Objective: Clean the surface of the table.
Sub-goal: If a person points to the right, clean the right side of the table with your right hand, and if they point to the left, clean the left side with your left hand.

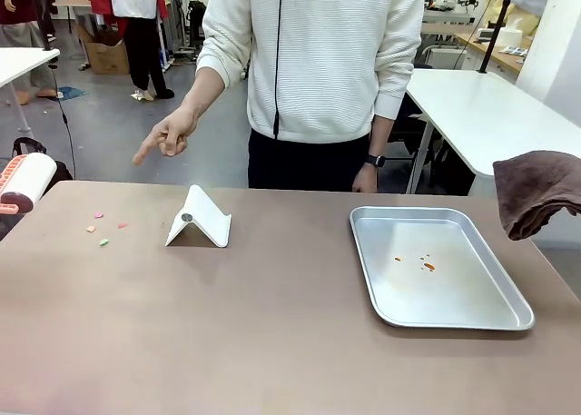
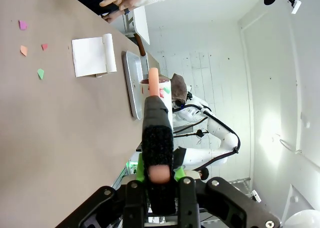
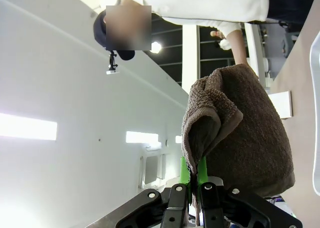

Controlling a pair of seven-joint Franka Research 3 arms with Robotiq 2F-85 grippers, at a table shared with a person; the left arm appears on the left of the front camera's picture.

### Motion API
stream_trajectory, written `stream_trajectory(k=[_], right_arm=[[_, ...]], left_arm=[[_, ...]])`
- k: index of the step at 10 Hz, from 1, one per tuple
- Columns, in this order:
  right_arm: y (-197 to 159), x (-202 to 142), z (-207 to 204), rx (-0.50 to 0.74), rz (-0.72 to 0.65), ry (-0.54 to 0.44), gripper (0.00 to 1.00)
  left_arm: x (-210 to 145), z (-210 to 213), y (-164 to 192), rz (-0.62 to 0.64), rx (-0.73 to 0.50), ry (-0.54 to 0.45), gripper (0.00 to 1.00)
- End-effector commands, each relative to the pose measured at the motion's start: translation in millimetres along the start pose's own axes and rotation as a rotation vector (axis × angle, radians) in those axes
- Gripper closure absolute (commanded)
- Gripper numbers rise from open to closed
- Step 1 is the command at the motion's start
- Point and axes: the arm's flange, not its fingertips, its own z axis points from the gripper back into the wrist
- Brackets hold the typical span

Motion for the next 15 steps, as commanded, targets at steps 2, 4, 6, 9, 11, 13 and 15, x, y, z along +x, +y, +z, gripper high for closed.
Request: stream_trajectory(k=[2, 4, 6, 9, 11, 13, 15], right_arm=[[4.4, -0.8, 1.7, 0.008, 0.005, 0.012, 1.0], [4.4, -0.8, 1.7, 0.008, 0.005, 0.012, 1.0], [4.4, -0.8, 1.7, 0.008, 0.005, 0.012, 1.0], [4.4, -0.8, 1.7, 0.008, 0.005, 0.012, 1.0], [4.4, -0.8, 1.7, 0.008, 0.005, 0.012, 1.0], [4.4, -0.8, 1.7, 0.008, 0.005, 0.012, 1.0], [4.4, -0.8, 1.7, 0.008, 0.005, 0.012, 1.0]], left_arm=[[-0.9, 0.6, -3.1, -0.003, 0.006, 0.006, 1.0], [-0.9, 0.6, -3.1, -0.003, 0.006, 0.006, 1.0], [0.8, 0.6, 0.4, -0.006, 0.069, -0.046, 0.78], [16.3, 15.7, 6.8, 0.043, 0.274, -0.222, 0.78], [25.5, 11.6, 20.4, 0.083, 0.349, -0.258, 0.78], [39.3, -1.0, 41.5, 0.135, 0.423, -0.28, 0.78], [52.9, -12.0, 56.3, 0.202, 0.464, -0.292, 0.78]])
